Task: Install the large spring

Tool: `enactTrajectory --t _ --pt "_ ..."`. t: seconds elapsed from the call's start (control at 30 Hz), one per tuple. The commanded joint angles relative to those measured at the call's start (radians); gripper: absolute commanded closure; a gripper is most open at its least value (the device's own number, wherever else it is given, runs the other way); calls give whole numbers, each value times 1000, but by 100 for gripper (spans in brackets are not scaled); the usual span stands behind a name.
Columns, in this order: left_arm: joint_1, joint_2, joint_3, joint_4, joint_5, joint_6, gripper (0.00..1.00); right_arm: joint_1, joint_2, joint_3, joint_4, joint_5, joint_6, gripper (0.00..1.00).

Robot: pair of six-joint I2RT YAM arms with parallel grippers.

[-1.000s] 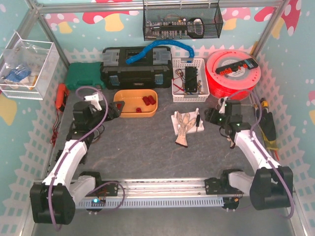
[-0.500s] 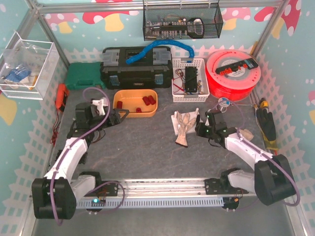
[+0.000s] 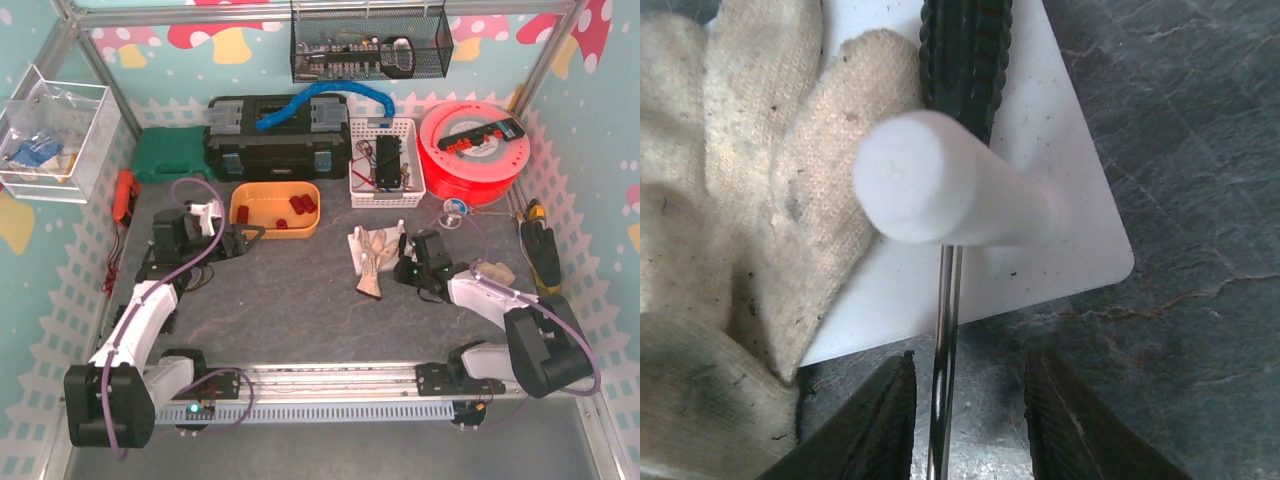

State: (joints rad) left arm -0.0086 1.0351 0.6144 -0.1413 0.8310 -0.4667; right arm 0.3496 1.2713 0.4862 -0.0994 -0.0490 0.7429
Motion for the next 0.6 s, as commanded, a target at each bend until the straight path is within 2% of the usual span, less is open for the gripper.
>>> enactTrajectory --t 0.0,0.3,0.57 --pt "5 -10 1 -15 21 21 1 12 26 -15 47 7 20 67" --pt "7 -22 -4 -15 11 20 1 17 64 -18 77 -19 9 75" --pt "7 -31 -12 -17 -22 9 1 19 1 -14 61 -23 7 96"
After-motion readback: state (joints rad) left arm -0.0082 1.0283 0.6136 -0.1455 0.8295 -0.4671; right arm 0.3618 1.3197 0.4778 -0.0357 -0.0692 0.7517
